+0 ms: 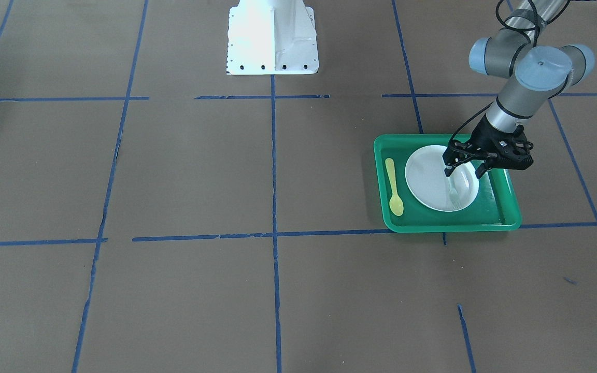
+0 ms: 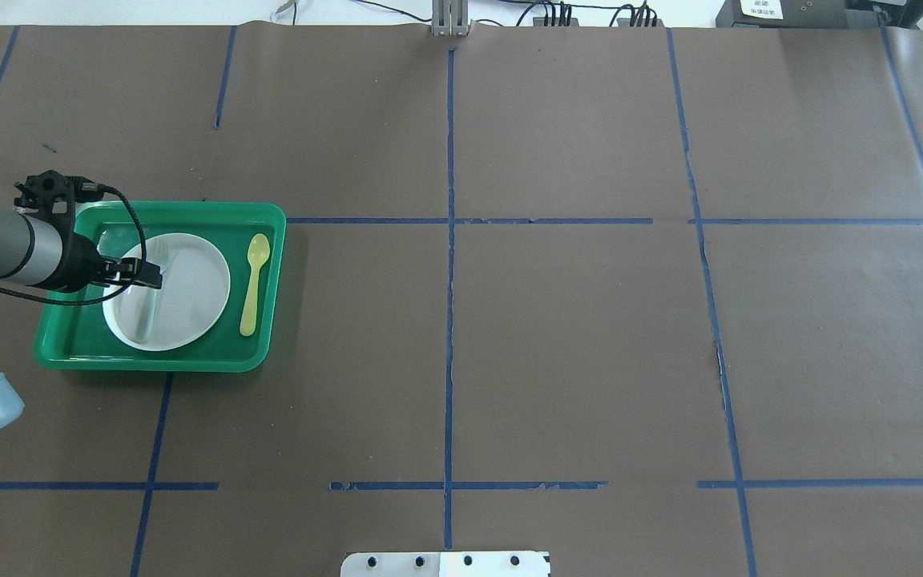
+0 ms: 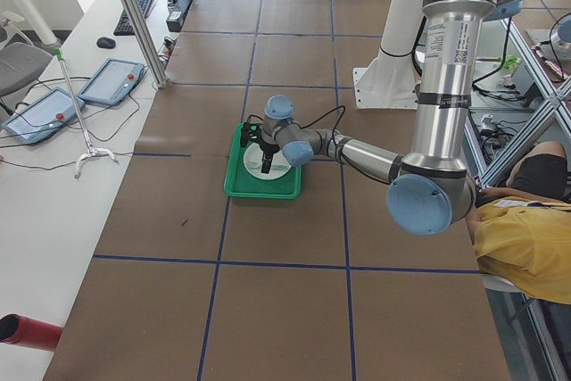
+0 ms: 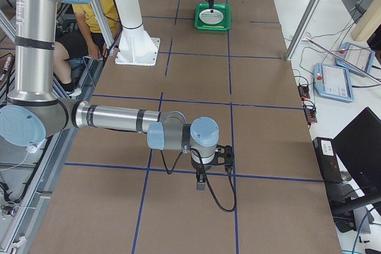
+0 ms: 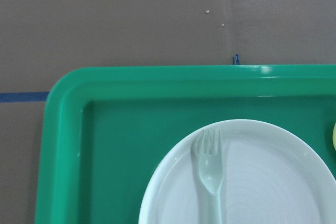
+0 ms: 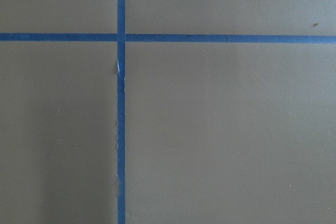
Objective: Place fork
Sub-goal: 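Lower the left gripper and close it on the fork handle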
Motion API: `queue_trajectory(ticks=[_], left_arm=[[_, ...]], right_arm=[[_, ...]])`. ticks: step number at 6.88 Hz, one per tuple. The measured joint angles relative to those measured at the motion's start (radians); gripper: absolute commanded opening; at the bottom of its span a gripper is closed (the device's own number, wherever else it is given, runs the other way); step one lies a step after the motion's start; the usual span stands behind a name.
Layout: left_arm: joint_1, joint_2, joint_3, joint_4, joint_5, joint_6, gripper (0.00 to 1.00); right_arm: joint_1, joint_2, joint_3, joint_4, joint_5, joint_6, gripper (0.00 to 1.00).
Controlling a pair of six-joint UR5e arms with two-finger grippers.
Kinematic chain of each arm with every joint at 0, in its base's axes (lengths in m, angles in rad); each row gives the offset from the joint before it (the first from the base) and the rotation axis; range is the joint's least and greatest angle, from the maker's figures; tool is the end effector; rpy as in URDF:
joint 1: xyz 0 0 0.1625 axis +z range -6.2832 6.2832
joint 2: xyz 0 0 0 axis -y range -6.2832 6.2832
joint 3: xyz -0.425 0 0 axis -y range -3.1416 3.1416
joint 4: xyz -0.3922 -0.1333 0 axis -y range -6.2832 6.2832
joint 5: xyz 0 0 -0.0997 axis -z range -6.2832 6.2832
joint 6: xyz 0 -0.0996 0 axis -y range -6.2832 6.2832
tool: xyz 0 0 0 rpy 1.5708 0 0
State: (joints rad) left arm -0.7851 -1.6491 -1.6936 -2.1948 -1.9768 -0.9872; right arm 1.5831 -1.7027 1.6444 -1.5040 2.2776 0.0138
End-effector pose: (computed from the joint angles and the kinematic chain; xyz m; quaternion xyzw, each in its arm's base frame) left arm 0.3243 -0.4570 0.4967 0.1052 0.4210 -0.0098 0.9009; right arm 0.0740 -0.4351 0.6816 0.0037 -0.3461 0.0108 0.9381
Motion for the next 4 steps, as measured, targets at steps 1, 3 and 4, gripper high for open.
queue_trajectory(ticks=[1,3,4], left_arm=[[0.016,-0.008,0.011,0.001,0.0,-0.001,0.79],[0.029,-0.011,0.019,0.001,-0.001,0.0,0.42],[0.031,-0.01,0.02,0.002,-0.003,0.0,0.44]], right_arm=[[0.0,0.0,0.0,0.0,-0.001,0.0,1.0],[0.0,0.0,0.0,-0.001,0.0,0.0,1.0],[0.0,0.0,0.0,-0.001,0.0,0.0,1.0]])
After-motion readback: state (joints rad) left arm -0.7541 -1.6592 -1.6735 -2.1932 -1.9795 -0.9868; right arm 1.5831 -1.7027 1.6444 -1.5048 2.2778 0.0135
